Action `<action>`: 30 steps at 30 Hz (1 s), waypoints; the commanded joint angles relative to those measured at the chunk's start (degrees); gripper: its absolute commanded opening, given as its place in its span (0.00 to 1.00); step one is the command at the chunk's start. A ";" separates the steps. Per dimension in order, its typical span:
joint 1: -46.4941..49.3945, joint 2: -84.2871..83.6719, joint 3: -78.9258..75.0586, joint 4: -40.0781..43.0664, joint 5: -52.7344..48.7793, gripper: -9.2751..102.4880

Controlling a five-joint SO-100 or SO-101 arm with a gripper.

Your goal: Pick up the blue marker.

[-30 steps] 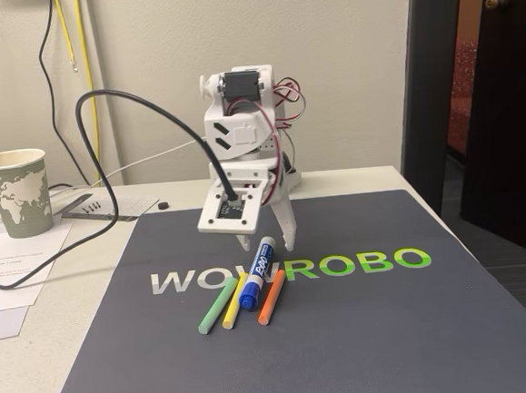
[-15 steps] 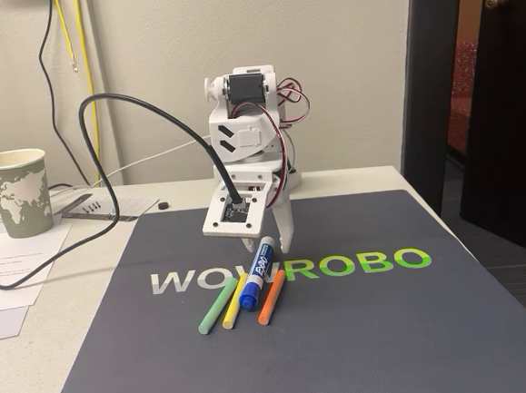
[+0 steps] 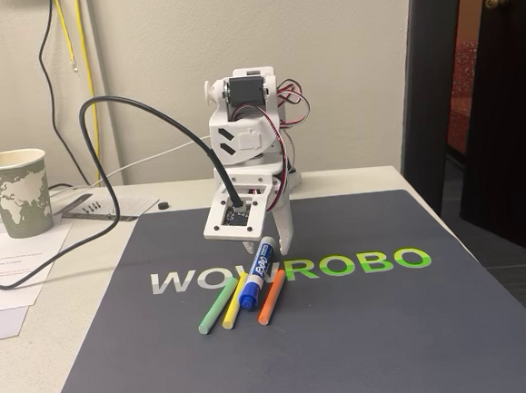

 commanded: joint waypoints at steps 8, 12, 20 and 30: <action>0.00 0.18 -2.46 9.93 -0.53 0.24; 0.00 0.35 -1.85 9.67 -0.53 0.24; -0.18 13.80 27.33 -8.61 -0.70 0.24; 0.18 13.27 30.76 -10.81 -0.70 0.24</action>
